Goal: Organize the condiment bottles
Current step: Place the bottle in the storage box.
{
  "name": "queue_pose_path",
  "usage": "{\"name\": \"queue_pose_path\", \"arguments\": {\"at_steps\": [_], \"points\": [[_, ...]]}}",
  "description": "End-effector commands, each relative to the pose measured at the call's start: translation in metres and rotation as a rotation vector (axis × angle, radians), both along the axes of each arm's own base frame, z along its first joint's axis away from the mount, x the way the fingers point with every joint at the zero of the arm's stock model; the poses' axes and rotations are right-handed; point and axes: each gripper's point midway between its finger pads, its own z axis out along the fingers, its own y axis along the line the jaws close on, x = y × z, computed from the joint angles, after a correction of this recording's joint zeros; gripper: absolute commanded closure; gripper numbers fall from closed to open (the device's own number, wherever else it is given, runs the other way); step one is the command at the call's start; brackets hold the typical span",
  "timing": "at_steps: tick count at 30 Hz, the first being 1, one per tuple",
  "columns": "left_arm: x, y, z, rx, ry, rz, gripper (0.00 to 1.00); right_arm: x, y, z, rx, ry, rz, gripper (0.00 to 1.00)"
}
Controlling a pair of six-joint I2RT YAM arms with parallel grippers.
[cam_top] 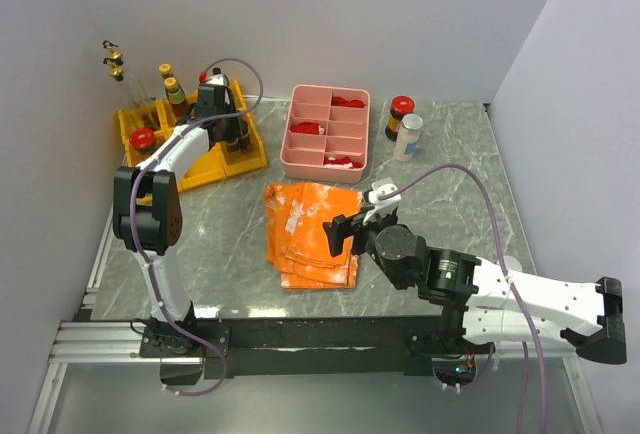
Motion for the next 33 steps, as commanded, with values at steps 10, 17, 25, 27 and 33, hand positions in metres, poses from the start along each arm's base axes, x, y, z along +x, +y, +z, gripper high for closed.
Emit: {"name": "queue_pose_path", "arguments": {"at_steps": [10, 17, 25, 27, 33], "points": [[0.015, -0.006, -0.005, -0.033, -0.040, -0.029, 0.37, -0.002, -0.006, 0.024, 0.083, -0.029, 0.000, 0.00], [0.012, -0.007, 0.006, -0.037, -0.035, -0.037, 0.29, -0.011, -0.002, 0.031, 0.118, -0.003, 0.057, 0.00], [-0.006, -0.027, 0.067, -0.149, -0.087, -0.107, 0.01, 0.004, 0.002, 0.013, 0.110, 0.137, -0.086, 0.00], [-0.016, -0.029, 0.083, -0.163, -0.095, -0.121, 0.03, 0.011, -0.002, 0.006, 0.093, 0.167, -0.143, 0.00], [-0.051, -0.040, 0.129, -0.218, -0.119, -0.194, 0.04, 0.038, -0.031, 0.003, 0.151, 0.235, -0.335, 0.00]]}}
